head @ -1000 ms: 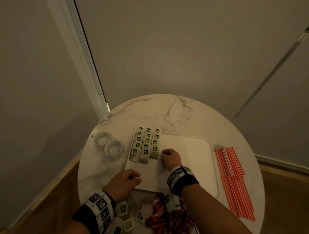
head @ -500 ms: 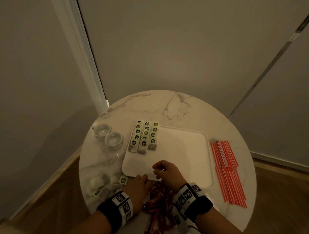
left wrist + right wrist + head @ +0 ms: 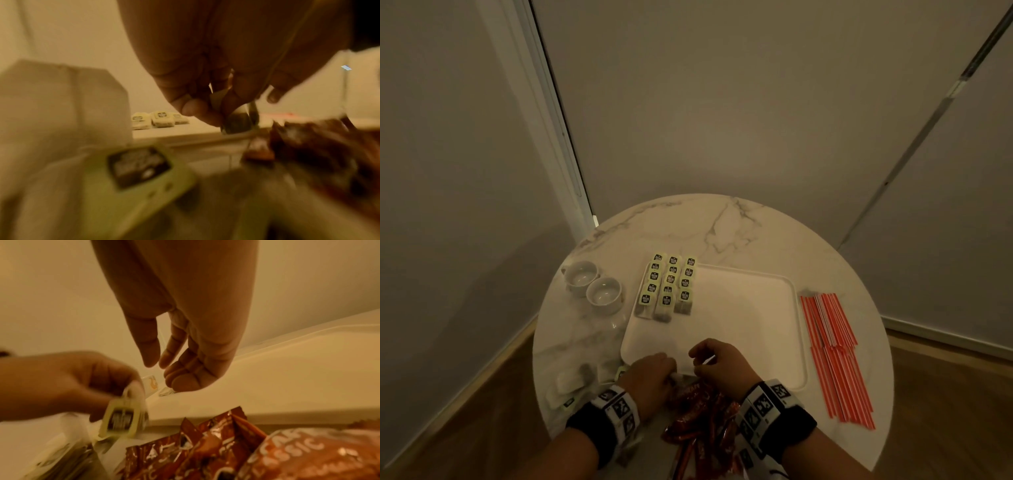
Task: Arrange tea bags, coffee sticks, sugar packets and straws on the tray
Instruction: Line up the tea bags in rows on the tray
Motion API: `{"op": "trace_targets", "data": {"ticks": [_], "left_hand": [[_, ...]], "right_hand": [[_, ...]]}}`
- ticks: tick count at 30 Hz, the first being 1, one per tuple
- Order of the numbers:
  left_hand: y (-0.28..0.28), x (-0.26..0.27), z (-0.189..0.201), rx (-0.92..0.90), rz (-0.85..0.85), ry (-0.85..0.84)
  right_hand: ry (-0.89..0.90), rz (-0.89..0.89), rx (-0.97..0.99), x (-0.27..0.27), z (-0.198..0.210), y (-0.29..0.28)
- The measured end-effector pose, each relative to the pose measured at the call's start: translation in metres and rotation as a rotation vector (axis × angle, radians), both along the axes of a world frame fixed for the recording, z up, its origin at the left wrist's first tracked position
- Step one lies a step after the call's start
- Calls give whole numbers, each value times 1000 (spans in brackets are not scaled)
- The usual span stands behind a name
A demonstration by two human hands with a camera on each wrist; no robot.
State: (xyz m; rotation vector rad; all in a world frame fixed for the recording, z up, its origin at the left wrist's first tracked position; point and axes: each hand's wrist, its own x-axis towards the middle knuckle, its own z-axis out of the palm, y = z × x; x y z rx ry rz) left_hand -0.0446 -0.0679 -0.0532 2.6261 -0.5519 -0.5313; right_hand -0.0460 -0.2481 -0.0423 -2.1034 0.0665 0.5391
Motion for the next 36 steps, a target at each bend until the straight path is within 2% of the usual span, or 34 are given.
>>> {"op": "trace_targets", "data": {"ticks": [2,5,9,13,16,21,27,36], "left_hand": [[6,9,5,-195,187,43],[7,20,22,-520,396,215],[5,33,41,-702,408,304],[10,43,46,-827,407,392],[8,46,51,-964,499,440],[3,47,50,-887,549,222],[0,47,49,-874,581,85],[-18,43,50,-987,698,24]], "right_hand": [[26,18,19,1,2,0],[49,-14,159,1,8,4],[115,-160,440,7,15,10],[107,-276,525,13,20,13],[135,-296,598,15,25,12],[182,-268,625,14,28,14],[140,-295,634,17,34,21],[-52,-330,601,21,39,23]]}}
